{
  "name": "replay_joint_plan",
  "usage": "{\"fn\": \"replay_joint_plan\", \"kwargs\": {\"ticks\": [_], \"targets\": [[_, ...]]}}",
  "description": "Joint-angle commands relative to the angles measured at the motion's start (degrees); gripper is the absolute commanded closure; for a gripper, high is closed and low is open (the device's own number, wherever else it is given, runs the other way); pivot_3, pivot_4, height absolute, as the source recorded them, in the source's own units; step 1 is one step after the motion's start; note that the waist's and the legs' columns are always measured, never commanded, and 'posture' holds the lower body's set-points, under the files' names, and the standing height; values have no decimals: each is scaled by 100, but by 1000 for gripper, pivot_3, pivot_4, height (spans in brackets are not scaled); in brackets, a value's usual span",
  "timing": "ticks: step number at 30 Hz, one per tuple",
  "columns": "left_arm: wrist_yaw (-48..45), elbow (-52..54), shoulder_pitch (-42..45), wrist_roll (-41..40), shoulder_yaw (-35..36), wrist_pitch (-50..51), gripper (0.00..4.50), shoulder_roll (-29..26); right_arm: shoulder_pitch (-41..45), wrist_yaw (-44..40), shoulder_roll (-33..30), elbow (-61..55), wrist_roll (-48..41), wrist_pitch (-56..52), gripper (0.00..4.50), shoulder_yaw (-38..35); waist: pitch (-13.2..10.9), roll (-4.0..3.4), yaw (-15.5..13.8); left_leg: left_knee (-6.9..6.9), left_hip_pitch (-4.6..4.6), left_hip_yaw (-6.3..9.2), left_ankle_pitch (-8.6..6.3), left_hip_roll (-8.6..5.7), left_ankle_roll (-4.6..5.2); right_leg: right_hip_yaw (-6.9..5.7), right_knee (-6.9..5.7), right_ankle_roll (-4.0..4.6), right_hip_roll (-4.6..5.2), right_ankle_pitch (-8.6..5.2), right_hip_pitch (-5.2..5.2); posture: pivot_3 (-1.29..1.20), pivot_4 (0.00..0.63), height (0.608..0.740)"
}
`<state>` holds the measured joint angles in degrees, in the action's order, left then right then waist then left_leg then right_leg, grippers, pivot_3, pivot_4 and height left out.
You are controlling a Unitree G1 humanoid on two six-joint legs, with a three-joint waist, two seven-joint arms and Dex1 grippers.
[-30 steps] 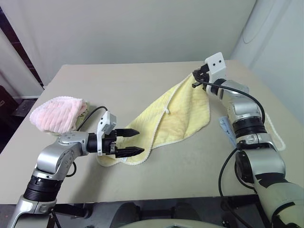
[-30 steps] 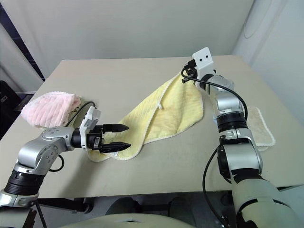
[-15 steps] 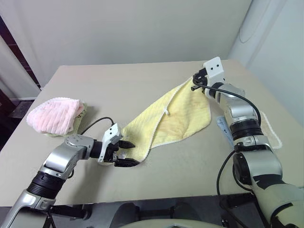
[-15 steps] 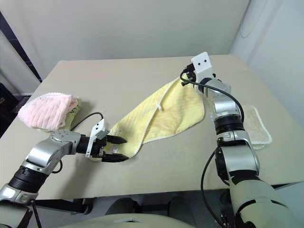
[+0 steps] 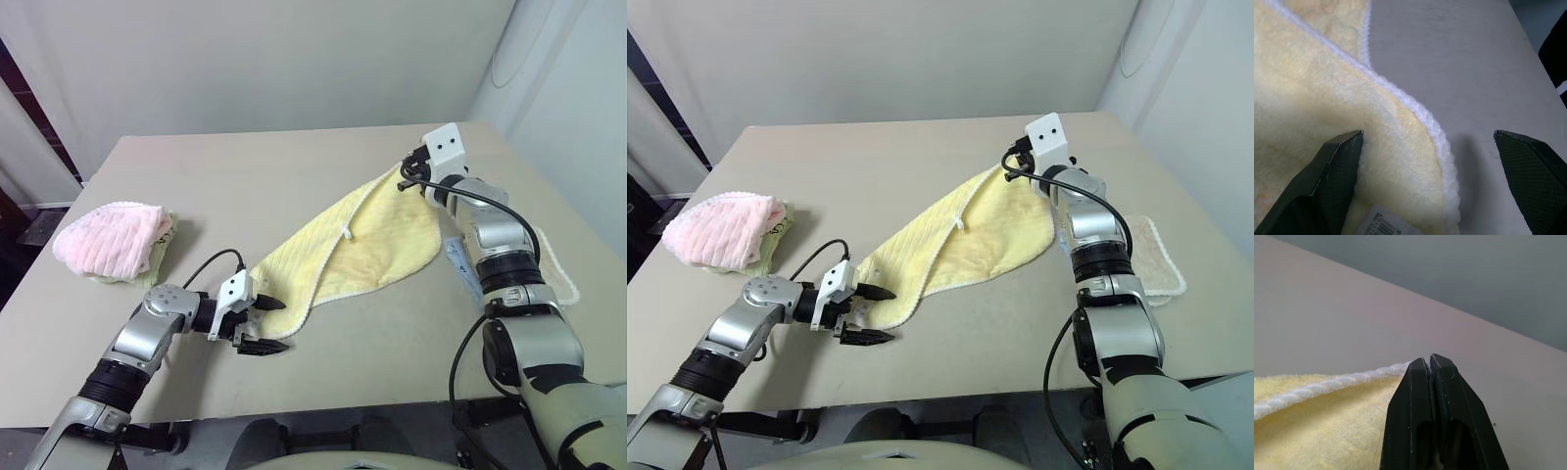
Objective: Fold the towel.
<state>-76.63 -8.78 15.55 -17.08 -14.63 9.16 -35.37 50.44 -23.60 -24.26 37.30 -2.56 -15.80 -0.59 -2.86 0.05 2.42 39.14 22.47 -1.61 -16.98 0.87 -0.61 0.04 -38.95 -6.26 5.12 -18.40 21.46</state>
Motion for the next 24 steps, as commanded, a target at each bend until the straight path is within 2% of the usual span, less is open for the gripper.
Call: {"fn": "replay_joint_plan", "kwargs": {"ticks": [1, 10, 14, 18, 24], "targets": [[-154, 311, 48, 46, -9, -252, 0, -39, 47, 16, -111, -351, 20, -34, 4459, -94, 0, 0, 3, 0, 0, 0, 0, 0, 0, 0, -1, 0, 0, 0, 0, 0, 0, 701], [-206, -319, 40, 736, -314, -965, 0, -74, -37, 28, -176, -477, 45, -176, 4459, -97, 0, -2, 3, 0, -1, 0, 0, 1, 0, 0, -4, 0, -3, 0, 1, 0, 0, 701], [-228, -1187, 260, 1051, -524, -1277, 0, 31, -66, 55, -213, -526, 57, -262, 4459, -111, 4, -8, -2, 0, -8, 0, 1, 1, 1, 0, -7, 0, -3, 0, -3, 0, 0, 701], [-257, -1945, 550, 1207, -645, -1546, 992, 190, -88, 80, -232, -592, 37, -345, 4500, -144, 12, -21, -13, 4, -22, 1, 9, 0, 14, 0, -11, 4, -3, 3, -18, 0, 0, 701], [-425, -2296, 819, 1346, -763, -1829, 3196, 196, -148, 71, -289, -711, 40, -416, 4500, -148, 24, -35, 17, 4, -34, 4, 24, 1, 36, 4, -14, 20, -12, 16, -21, 0, 0, 701]]}}
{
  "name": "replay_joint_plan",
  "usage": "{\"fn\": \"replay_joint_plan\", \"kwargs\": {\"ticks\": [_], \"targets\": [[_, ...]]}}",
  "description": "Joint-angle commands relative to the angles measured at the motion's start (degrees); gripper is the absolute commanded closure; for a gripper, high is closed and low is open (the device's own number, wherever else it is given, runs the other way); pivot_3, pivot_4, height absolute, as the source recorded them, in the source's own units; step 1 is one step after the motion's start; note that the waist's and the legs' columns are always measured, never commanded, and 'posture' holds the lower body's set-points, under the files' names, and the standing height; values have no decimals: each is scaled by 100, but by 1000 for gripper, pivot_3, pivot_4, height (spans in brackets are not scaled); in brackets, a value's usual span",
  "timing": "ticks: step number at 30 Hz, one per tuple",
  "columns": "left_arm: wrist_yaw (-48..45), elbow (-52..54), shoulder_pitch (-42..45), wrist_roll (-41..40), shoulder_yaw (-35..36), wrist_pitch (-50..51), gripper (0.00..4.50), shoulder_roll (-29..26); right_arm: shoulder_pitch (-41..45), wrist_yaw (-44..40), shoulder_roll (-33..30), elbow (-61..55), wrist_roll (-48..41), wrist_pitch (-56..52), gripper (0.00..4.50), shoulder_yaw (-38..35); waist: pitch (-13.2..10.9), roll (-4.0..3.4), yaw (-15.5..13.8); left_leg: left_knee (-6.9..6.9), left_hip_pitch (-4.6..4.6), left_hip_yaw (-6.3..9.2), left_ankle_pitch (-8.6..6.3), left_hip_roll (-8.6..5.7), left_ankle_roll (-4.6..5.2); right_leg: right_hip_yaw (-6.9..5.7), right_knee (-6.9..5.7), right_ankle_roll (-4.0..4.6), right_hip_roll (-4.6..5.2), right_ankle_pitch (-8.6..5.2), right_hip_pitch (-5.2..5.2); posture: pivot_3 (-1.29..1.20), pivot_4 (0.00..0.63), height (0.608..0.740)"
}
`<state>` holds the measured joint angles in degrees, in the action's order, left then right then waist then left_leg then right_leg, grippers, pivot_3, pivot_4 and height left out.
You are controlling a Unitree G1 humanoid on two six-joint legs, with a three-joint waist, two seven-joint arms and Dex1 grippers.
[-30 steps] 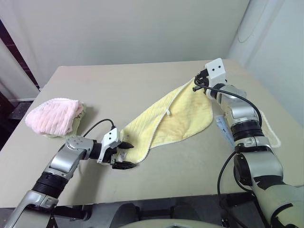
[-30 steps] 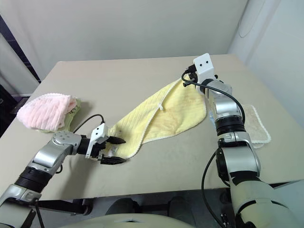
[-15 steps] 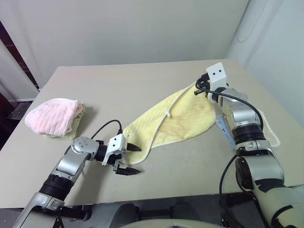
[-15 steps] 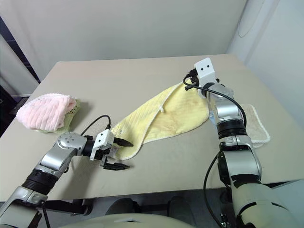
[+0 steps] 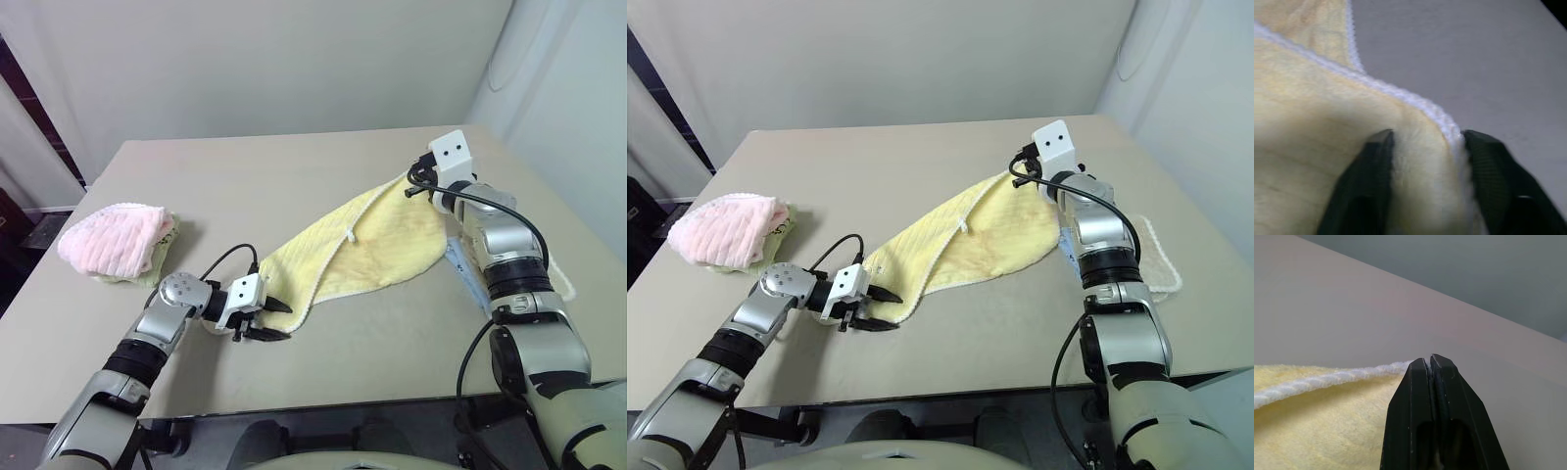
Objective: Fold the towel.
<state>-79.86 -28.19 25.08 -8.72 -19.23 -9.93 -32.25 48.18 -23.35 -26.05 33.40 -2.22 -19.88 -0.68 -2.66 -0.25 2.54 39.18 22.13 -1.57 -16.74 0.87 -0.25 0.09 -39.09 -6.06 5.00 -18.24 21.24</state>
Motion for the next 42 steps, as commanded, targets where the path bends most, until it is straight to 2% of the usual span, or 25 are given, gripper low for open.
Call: {"fn": "replay_joint_plan", "kwargs": {"ticks": [1, 4, 9, 13, 18, 21, 23, 25, 29, 35, 37, 42], "targets": [[-154, -302, -135, 470, -294, 151, 3540, -120, 68, 41, -122, -338, 18, -10, 4500, -127, 7, -11, 8, 0, 0, 0, 0, 0, 0, 2, 0, 0, -1, 0, 1, 0, 0, 701], [-235, -17, -201, 412, -281, 350, 4485, -144, 42, 33, -143, -377, 23, -26, 4500, -118, 10, -16, 5, -5, 1, -1, 0, 2, 0, 6, -3, -3, -4, 1, 7, 0, 0, 701], [-205, 469, -261, 139, -97, 818, 4485, -108, 5, 29, -155, -403, 26, -44, 4500, -119, 10, -16, 1, -13, 14, -1, -1, 2, 1, 6, -3, -5, -4, 1, 19, 0, 0, 701], [-129, 1412, -147, -846, 571, 2382, 4485, -164, -9, 34, -181, -273, 65, -31, 4500, -116, -2, -6, 0, -12, 29, -1, -1, 1, 1, 6, 0, -6, -2, 1, 31, 0, 0, 701], [322, 2753, 161, -2457, 1685, 5015, 4485, -633, -57, -22, -186, -189, 95, -10, 4500, -95, -22, 16, 3, -11, 42, 4, 0, 4, 1, 6, -4, -9, -5, 3, 44, 0, 0, 701], [780, 3094, 124, -2774, 2179, 5514, 4485, -789, -47, -24, -195, -57, 127, 52, 4500, -81, -24, 14, 3, -12, 41, 3, 0, 2, 0, 6, -1, -9, -4, 3, 43, 0, 0, 701], [1001, 2966, 152, -2868, 2447, 5591, 4485, -775, -19, -28, -201, 1, 115, 82, 4500, -102, -24, 13, 5, -12, 40, 0, 0, 1, 0, 9, 1, -9, -3, 3, 42, 0, 0, 701], [1112, 2641, 283, -2923, 2643, 5535, 4485, -726, 20, -13, -223, 83, 128, 135, 4500, -115, -26, 15, 2, -12, 39, 0, 0, 0, -1, 8, 0, -9, -5, 3, 42, 0, 0, 701], [1633, 1300, 976, -2571, 2896, 4687, 4485, -365, 99, 41, -313, 270, 107, 280, 4500, -214, -31, 22, -28, -9, 37, 7, 8, 0, -13, 1, -2, -9, -6, 3, 38, 0, 0, 701], [2832, -1910, 2766, -1656, 3141, 2315, 4485, 208, 293, 183, -428, 637, 78, 555, 4500, -395, -38, 33, -32, -4, 40, 4, 16, -19, -28, 1, 4, -26, 0, 14, 34, 0, 0, 701], [2989, -2791, 3330, -1593, 3275, 1924, 4485, 316, 419, 244, -411, 794, 59, 752, 4500, -463, -40, 37, -10, -6, 47, 1, 16, -21, -28, 3, 9, -29, 3, 15, 39, 0, 0, 701], [3692, -4179, 4284, -1325, 3530, 724, 4485, 494, 1157, 767, -334, 1682, 11, 1439, 4500, -713, -41, 40, 19, -4, 137, -2, 35, -21, -59, 11, -10, -39, 2, 22, 145, 0, 0, 701]]}}
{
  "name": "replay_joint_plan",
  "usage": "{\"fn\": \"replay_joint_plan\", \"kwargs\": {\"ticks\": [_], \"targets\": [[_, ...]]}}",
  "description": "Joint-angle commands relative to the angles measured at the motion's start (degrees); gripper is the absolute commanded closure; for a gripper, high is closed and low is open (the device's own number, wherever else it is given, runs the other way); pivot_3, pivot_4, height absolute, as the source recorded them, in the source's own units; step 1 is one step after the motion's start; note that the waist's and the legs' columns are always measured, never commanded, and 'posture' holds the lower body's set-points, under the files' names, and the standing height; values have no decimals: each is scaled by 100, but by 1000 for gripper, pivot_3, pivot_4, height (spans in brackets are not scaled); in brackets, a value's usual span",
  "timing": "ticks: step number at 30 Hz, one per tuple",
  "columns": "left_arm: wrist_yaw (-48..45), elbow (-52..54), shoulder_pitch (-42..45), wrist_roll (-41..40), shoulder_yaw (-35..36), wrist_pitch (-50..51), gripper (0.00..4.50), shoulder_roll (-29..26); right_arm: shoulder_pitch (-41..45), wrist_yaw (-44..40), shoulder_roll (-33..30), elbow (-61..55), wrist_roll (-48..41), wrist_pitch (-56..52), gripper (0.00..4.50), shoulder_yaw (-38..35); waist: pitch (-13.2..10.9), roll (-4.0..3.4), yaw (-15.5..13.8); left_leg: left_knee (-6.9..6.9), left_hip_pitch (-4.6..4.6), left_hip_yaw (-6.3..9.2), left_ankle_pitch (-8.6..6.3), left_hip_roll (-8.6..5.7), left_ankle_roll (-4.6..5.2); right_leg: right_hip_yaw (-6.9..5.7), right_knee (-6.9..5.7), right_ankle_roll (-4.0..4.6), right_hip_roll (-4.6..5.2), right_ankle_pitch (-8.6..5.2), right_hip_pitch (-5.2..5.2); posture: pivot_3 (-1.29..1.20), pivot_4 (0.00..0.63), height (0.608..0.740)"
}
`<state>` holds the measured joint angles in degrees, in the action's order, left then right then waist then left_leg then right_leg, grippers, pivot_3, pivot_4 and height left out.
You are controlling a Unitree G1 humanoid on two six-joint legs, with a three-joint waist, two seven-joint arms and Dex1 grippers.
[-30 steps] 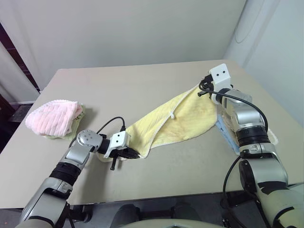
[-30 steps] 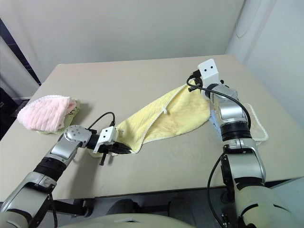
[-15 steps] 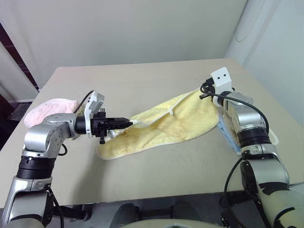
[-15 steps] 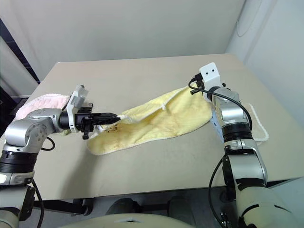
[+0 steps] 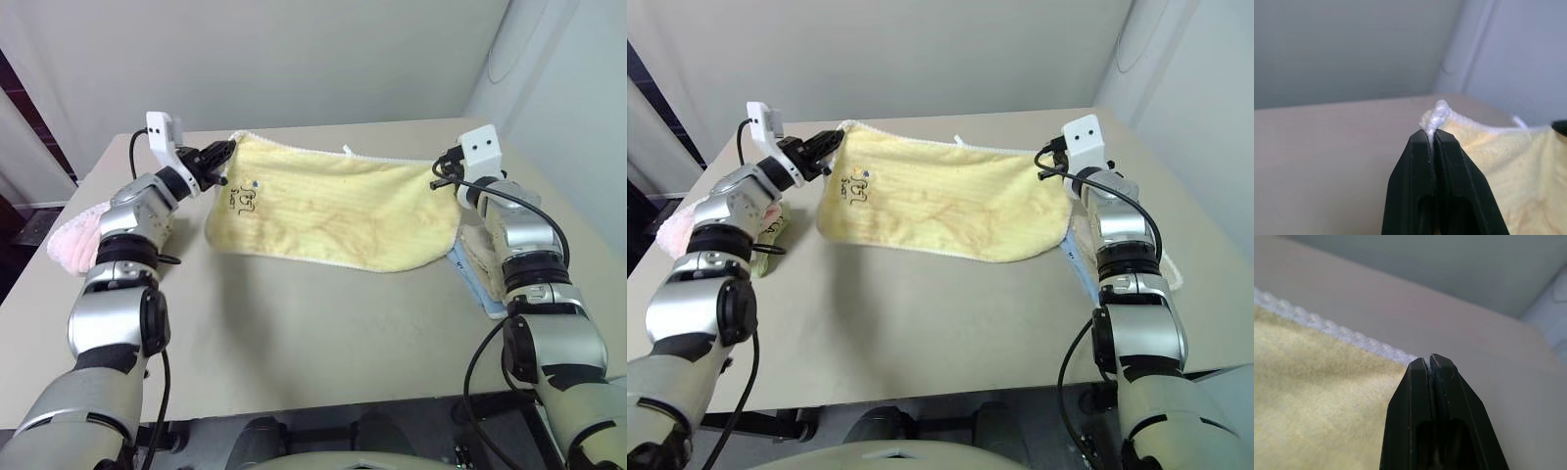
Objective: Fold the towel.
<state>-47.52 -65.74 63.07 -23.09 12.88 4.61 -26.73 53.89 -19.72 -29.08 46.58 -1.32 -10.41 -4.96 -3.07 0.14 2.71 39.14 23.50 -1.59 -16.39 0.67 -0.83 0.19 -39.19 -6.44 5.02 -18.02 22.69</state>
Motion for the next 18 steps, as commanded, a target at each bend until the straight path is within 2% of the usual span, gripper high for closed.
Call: {"fn": "replay_joint_plan", "kwargs": {"ticks": [1, 3, 7, 8, 12, 18], "targets": [[670, -583, 653, 104, 427, -1018, 4485, -36, 802, 526, -32, 579, -123, 670, 4500, -376, -3, 2, 0, -1, 4, -1, 7, 0, -11, 2, -1, 0, -1, 0, 6, 0, 0, 701], [889, -789, 849, 125, 565, -1218, 4485, -27, 1067, 617, -44, 883, -169, 906, 4500, -475, -5, 5, -8, -3, 19, -2, 16, 1, -28, 2, -2, 0, -1, 0, 24, 0, 0, 701], [332, -904, 845, 267, 606, -1416, 4485, -78, 1145, 352, -68, 958, -306, 1102, 4500, -558, -4, 6, -15, -3, 44, -2, 23, 0, -41, 1, 2, 0, -1, 0, 41, 0, 0, 701], [-73, -871, 751, 216, 652, -1442, 4485, -96, 950, 150, -65, 716, -417, 1034, 4500, -587, -4, 6, -17, -3, 45, -2, 23, -1, -41, 1, 3, 0, -1, 0, 41, 0, 0, 701], [-1699, -688, 138, -28, 835, -1178, 4485, -250, -677, -740, -32, -1461, -1069, 225, 4500, -664, 3, 15, -18, 0, 52, 6, 25, -1, -42, -12, 5, -1, -2, 0, 37, 0, 0, 701], [-3272, -242, -842, -144, 829, -518, 4485, -502, -2858, -957, -45, -4331, -2189, -1236, 4500, -1129, 1, 13, -15, 12, 70, 13, 30, 7, -38, -15, -16, 0, -1, 0, 56, 0, 0, 701]]}}
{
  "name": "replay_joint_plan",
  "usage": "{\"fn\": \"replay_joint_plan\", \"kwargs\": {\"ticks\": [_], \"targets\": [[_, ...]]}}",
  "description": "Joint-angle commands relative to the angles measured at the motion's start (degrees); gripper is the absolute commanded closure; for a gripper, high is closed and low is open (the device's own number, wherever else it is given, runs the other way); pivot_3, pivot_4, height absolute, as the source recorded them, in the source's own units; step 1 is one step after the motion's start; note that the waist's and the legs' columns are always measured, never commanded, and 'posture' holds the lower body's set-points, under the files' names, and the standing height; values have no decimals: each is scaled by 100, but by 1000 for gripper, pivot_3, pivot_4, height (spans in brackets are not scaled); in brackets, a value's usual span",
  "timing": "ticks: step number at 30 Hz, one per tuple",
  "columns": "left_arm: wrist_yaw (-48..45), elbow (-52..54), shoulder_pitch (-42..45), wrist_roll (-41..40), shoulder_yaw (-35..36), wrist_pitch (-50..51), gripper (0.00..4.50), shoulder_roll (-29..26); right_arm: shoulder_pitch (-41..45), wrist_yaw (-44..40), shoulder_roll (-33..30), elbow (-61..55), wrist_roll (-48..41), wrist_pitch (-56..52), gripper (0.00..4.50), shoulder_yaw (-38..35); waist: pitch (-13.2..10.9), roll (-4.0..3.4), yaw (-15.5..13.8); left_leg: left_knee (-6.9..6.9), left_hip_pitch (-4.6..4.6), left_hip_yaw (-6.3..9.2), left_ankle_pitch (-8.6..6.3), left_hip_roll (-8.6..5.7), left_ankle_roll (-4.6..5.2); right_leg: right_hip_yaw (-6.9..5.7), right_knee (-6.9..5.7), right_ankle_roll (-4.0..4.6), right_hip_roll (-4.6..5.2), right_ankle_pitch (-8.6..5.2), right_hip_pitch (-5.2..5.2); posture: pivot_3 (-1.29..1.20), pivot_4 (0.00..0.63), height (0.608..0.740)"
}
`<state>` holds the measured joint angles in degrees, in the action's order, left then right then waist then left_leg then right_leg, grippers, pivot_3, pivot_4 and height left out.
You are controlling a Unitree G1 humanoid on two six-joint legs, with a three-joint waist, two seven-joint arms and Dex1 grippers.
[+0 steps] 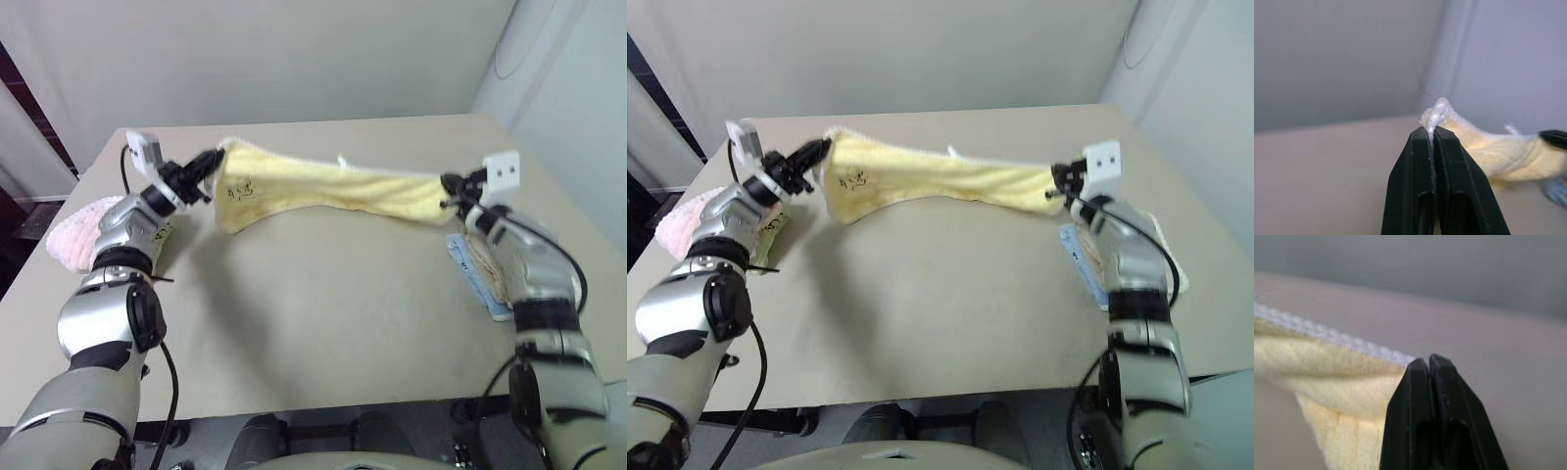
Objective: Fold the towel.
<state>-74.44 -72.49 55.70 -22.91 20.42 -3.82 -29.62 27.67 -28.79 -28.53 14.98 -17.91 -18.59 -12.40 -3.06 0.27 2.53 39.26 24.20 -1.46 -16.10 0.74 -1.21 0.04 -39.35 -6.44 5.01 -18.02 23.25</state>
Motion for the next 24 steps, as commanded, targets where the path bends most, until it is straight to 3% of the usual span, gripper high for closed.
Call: {"fn": "replay_joint_plan", "kwargs": {"ticks": [1, 5, 8, 13, 24], "targets": [[-853, 563, -280, -207, 76, 484, 4485, -267, -521, -68, -108, -1547, -723, -641, 4500, -465, 0, 0, 5, 0, -4, 0, -7, 0, 13, 0, -3, 2, -1, 1, -1, 0, 0, 701], [-1552, 1300, -1002, -193, -146, 1146, 4485, -484, -1395, -237, -237, -2689, -1349, -1382, 4500, -694, -1, 2, -2, -2, -42, 4, -9, 11, 20, 0, -11, 16, -21, 11, -30, 0, 0, 701], [-1689, 1895, -1501, -302, -167, 1515, 4485, -598, -1918, -456, -440, -3210, -1654, -1730, 4500, -741, -1, 2, -15, -8, -101, 5, -10, 21, 21, -1, -6, 23, -30, 12, -90, 0, 0, 701], [-1785, 2762, -2130, -403, -198, 1937, 4485, -722, -2758, -970, -870, -3788, -1865, -1953, 4500, -730, 2, 8, -38, -4, -109, 5, 4, 28, 31, 1, -1, 39, -30, 23, -101, 0, 0, 701], [-1779, 3174, -2093, -572, -421, 2212, 4485, -676, -3076, -1252, -1069, -3898, -1862, -1921, 4500, -697, 7, 21, -92, -3, -109, 3, 12, 24, 36, 5, 5, 42, -31, 30, -101, 0, 0, 701]]}}
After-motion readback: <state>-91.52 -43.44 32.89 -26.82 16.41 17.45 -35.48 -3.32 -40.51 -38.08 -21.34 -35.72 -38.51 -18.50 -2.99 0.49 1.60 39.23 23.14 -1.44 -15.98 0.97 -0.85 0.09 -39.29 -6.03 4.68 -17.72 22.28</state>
